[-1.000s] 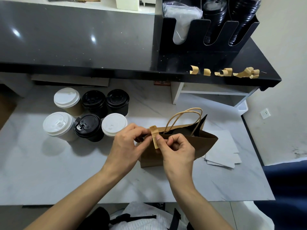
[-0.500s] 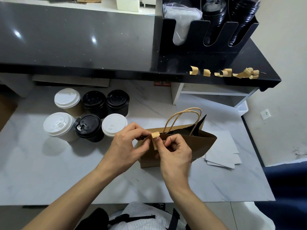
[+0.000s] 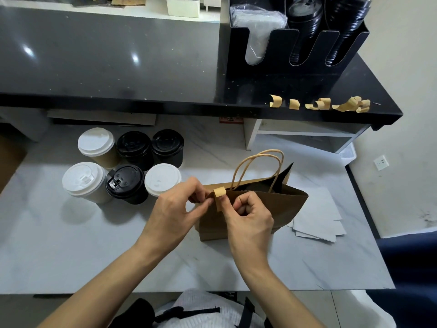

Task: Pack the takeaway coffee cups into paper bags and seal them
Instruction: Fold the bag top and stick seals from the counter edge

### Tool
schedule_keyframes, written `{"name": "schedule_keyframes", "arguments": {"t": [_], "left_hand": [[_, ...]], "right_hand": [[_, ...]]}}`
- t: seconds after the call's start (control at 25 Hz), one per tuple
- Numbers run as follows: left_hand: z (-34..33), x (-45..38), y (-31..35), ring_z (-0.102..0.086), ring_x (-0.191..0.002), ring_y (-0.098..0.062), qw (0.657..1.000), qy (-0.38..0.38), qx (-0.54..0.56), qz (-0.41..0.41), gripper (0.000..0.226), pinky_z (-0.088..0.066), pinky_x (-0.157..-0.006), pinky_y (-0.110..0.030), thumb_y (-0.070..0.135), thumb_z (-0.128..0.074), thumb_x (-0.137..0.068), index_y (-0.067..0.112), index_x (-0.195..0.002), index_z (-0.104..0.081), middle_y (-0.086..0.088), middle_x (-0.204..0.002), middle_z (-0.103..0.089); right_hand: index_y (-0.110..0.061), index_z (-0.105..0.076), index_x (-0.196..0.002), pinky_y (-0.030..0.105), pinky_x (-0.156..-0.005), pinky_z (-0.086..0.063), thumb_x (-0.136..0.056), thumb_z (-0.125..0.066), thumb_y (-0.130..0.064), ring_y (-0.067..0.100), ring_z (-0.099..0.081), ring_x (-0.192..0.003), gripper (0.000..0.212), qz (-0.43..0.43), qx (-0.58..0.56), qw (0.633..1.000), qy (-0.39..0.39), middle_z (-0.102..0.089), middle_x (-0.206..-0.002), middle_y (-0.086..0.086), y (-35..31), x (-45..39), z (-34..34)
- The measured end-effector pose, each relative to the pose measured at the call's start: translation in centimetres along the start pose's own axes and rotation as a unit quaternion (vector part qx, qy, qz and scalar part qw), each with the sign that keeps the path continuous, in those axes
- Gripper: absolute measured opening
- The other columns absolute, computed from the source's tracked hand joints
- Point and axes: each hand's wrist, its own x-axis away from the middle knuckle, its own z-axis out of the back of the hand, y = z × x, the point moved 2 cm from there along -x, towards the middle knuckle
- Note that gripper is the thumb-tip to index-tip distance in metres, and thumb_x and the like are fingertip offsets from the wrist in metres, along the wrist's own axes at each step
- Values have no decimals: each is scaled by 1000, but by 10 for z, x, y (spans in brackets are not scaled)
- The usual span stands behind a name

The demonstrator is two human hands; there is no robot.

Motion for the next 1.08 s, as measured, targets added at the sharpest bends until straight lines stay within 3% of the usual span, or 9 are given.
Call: {"name": "schedule_keyframes", "arguments": {"t": [0.12, 0.28, 0.4, 0.52, 0.72, 0.8, 0.96, 1.08], "left_hand": [[0, 1, 0, -57, -80, -14, 994, -29, -74, -69, 5, -52, -69, -39, 21, -65, -96, 20, -94, -60, 8, -87, -60], [-1, 0, 0, -58, -86, -13, 989, -54, -106, -86, 22, -52, -76, -35, 19, -63, -98, 24, -119, -68, 9, -98, -62], [-2, -2, -1, -57, -85, -11, 990, -57, -108, -74, 29, -52, -76, -33, 18, -65, -97, 24, -125, -66, 9, -98, -60], [-5, -2, -4, -56, -86, -11, 992, -58, -101, -57, 29, -50, -76, -33, 19, -64, -96, 23, -124, -67, 8, -96, -58], [-9, -5, -4, -54, -87, -9, 994, -56, -90, -23, 25, -50, -75, -30, 25, -58, -95, 23, -116, -70, 11, -95, -54], [-10, -7, -3, -51, -88, -9, 993, -56, -98, -20, 25, -47, -77, -28, 30, -56, -94, 23, -112, -71, 13, -95, -54], [-11, -12, -2, -48, -92, -14, 990, -38, -136, -29, 27, -46, -83, -35, 46, -59, -92, 25, -101, -74, 15, -97, -61], [-13, -16, 0, -51, -94, -16, 983, -32, -170, -60, 21, -46, -84, -41, 42, -60, -94, 26, -96, -74, 16, -96, -68]], "right_hand": [[-18, -56, -68, 19, -50, -37, -85, -79, -39, 6, -42, -53, 36, 20, 0, 1000, -4, -50, -58, -8, 2, 0, 0], [-18, -55, -67, 17, -51, -35, -86, -79, -37, 6, -41, -53, 36, 27, -10, 1000, -11, -48, -57, -11, 4, 0, 0], [-17, -55, -68, 17, -51, -36, -88, -79, -35, 6, -42, -54, 36, 38, -7, 999, -20, -48, -58, -9, 6, -1, 1], [-20, -53, -69, 20, -50, -37, -88, -79, -34, 6, -42, -55, 35, 65, 20, 997, -31, -50, -61, -6, 10, 0, 4], [-20, -51, -69, 36, -51, -43, -89, -78, -37, 12, -44, -55, 37, 78, 53, 994, -48, -50, -60, -3, 16, 0, 9], [-22, -50, -68, 34, -49, -40, -90, -78, -38, 11, -42, -53, 39, 79, 59, 993, -57, -49, -59, -5, 18, 0, 11], [-26, -50, -69, 36, -47, -43, -90, -76, -41, 11, -44, -52, 37, 72, 66, 992, -77, -49, -59, -8, 26, 2, 18], [-27, -50, -69, 42, -48, -47, -90, -76, -41, 14, -48, -52, 36, 57, 77, 992, -78, -51, -59, -5, 30, 2, 20]]}}
